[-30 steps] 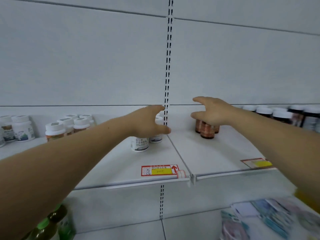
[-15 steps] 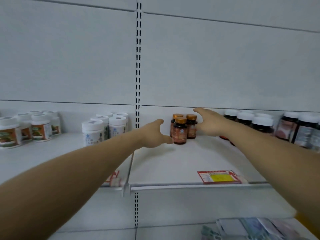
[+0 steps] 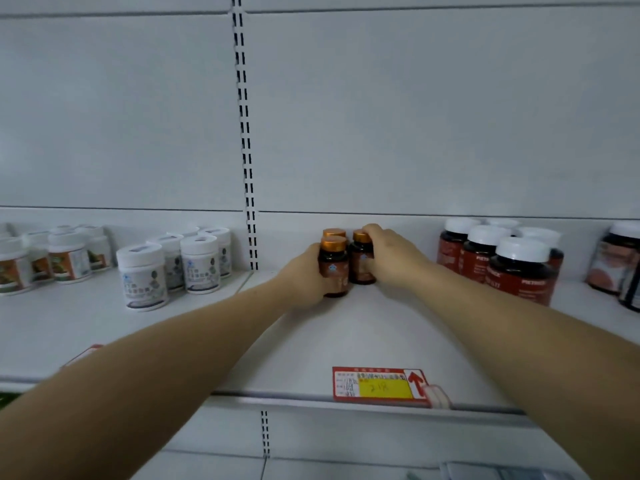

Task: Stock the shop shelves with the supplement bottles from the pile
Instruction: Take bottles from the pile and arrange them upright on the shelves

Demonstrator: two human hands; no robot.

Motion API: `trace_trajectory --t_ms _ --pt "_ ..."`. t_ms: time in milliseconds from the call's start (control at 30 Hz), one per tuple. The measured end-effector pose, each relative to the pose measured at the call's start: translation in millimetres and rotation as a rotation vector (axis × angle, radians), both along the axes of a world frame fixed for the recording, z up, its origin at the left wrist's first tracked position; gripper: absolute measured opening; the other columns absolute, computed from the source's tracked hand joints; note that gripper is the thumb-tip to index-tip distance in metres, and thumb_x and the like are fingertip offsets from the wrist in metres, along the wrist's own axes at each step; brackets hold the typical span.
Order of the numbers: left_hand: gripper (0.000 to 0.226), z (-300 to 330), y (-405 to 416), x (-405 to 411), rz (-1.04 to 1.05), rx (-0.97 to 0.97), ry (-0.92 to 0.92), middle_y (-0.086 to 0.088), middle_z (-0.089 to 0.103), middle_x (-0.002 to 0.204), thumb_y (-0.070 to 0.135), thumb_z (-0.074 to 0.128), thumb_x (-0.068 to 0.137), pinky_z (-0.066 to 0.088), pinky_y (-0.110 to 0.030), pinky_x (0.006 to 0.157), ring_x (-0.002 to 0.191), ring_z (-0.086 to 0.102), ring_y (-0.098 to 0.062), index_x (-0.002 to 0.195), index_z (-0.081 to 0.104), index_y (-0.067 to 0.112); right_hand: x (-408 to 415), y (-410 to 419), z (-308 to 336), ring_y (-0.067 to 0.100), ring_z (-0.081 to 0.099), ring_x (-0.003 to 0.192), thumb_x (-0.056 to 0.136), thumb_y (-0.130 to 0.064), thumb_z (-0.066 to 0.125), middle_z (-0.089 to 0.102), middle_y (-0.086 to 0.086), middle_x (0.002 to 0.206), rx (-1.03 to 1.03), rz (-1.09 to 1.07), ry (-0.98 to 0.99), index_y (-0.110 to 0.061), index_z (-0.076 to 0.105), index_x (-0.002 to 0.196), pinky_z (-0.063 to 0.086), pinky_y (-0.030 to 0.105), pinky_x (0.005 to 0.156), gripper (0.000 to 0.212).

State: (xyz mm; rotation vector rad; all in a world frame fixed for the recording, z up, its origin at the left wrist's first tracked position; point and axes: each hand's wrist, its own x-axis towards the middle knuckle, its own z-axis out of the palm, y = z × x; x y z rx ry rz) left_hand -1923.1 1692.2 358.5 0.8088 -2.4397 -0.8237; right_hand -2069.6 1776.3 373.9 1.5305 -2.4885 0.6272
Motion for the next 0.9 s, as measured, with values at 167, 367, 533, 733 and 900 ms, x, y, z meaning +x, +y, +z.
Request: trace_trajectory --t_ms 167,367,533,733,900 --pt "0.066 -3.6 -2.4 -5.4 -0.002 -0.002 0.017 0.002 0.054 0.126 0.028 0.071 0.081 0.039 -0.028 0.093 0.111 0.052 -0.018 0.137 0.037 0.019 -6.4 -2.8 -3.2 0.029 0.053 0.097 0.087 -0.007 0.051 0.052 0.010 0.112 -0.041 -0.013 0.015 -0.020 0.038 0.126 0.048 0.041 0.082 0.043" --pt "0.076 3.7 -3.0 1.3 -0.043 0.019 -0.054 -0.004 0.046 0.140 0.029 0.069 0.084 0.037 -0.025 0.092 0.122 0.048 -0.021 0.145 0.025 0.020 3.1 0.5 8.0 0.031 0.052 0.113 0.090 -0.017 0.055 0.048 0.012 0.128 0.013 -0.028 -0.010 -0.021 0.027 0.143 0.047 0.037 0.087 0.060" --pt "0.085 25.4 -5.1 22.8 -0.044 -0.090 -0.127 -0.004 0.026 0.154 0.038 0.062 0.088 0.035 -0.032 0.101 0.134 0.037 -0.026 0.151 0.008 0.023 18.7 32.5 44.9 0.025 0.036 0.134 0.092 -0.038 0.056 0.032 0.005 0.152 0.022 -0.031 0.101 -0.024 0.025 0.149 0.036 0.037 0.106 0.067" --pt "0.057 48.9 29.2 39.5 -0.226 -0.236 -0.109 -0.003 0.050 0.133 0.029 0.062 0.088 0.036 -0.021 0.080 0.104 0.049 -0.018 0.138 0.038 0.021 23.8 93.1 77.7 0.022 0.029 0.140 0.091 -0.051 0.053 0.030 0.001 0.154 0.023 -0.165 0.152 -0.026 0.030 0.148 0.025 0.034 0.112 0.066" --pt "0.071 38.6 66.5 26.5 -0.320 -0.205 -0.121 -0.001 0.042 0.142 0.043 0.064 0.085 0.038 -0.028 0.098 0.120 0.047 -0.022 0.145 0.030 0.026 14.3 141.5 75.2 0.019 0.028 0.141 0.088 -0.057 0.051 0.031 -0.003 0.154 -0.028 -0.266 0.100 -0.030 0.035 0.145 0.024 0.034 0.111 0.065"
